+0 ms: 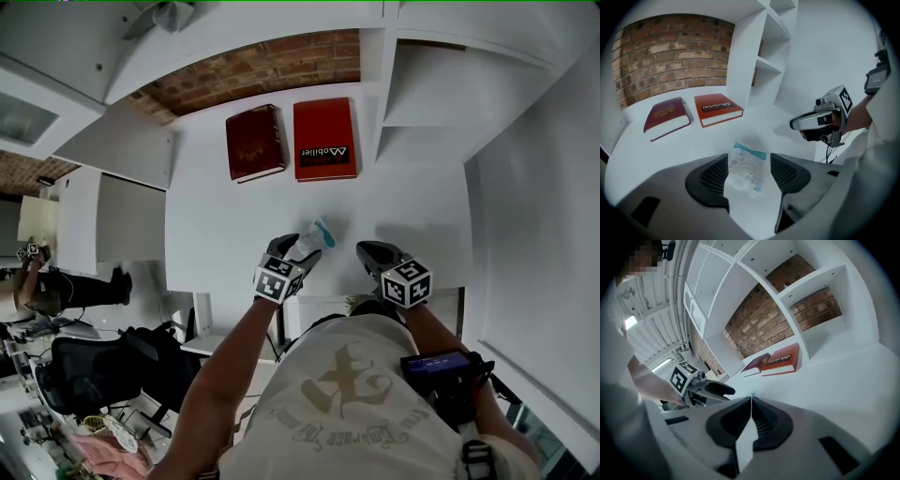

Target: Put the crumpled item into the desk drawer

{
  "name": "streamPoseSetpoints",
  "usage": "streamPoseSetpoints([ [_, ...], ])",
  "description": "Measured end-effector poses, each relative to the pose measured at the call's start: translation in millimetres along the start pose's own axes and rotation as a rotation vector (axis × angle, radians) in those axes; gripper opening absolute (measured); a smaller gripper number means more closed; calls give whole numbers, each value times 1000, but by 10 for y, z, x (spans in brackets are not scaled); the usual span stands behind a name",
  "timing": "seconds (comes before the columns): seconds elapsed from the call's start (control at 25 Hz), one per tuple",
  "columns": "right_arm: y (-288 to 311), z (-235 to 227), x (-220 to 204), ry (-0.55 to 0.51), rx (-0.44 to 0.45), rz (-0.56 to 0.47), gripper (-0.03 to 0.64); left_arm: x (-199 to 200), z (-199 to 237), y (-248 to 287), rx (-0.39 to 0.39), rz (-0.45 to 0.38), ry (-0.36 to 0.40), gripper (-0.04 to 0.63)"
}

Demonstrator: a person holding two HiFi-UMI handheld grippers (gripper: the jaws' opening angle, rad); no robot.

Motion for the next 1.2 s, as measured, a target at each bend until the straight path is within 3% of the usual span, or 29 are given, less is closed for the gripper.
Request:
streamPoseSetpoints([
  [0.16,38,-63,10,-2,-6,12,23,70,19,105,-13,43,108,282],
  [0.4,81,-164,50,9,-14,17,23,-25,57,315,-56,147,125,278],
  [0.6,86,-221,98,14,-20,14,23,-153,79,442,-45,224,158,276],
  [0.92,100,-232,109,25,-19,14,23,-221,104,507,-37,232,145,265],
  [1.2,127,-218,94,21,-14,24,23,-219,77,464,-38,214,102,195],
])
Point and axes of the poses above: the fingertips, and each gripper's own axes: y forward along the fingers, z to its left, x out of its top, the point moved 1 cm from there along -y, backward along the fingers, and after that the axes turned 2 degrees about z, right-handed, at the moved point
